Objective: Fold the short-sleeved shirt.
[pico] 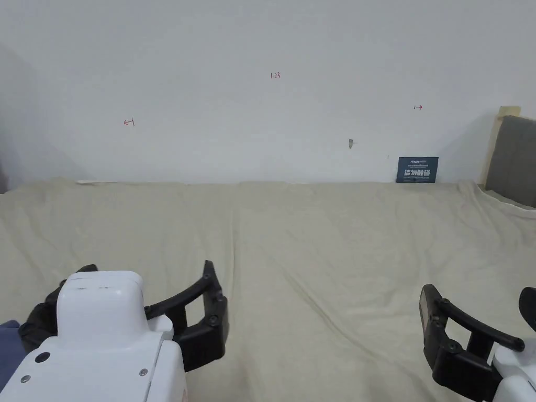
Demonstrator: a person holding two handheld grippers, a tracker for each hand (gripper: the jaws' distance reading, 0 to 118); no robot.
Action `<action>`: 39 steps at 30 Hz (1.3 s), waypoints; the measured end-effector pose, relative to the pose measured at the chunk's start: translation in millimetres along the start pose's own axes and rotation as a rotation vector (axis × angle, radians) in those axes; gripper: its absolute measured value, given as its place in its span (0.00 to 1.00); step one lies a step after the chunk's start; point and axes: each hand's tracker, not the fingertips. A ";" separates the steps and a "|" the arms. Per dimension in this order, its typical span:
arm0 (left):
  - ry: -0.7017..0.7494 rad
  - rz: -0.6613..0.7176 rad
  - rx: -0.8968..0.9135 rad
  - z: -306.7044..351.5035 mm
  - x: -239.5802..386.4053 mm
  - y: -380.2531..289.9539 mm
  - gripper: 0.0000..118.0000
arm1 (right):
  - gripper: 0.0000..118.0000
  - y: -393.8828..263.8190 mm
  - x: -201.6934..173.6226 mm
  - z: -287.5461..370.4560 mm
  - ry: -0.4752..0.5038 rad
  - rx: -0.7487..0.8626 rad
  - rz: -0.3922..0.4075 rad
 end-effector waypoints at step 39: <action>0.118 0.024 -0.151 -11.9 18.5 9.2 1.00 | 0.80 -7.2 0.6 -6.7 0.010 -0.091 -0.046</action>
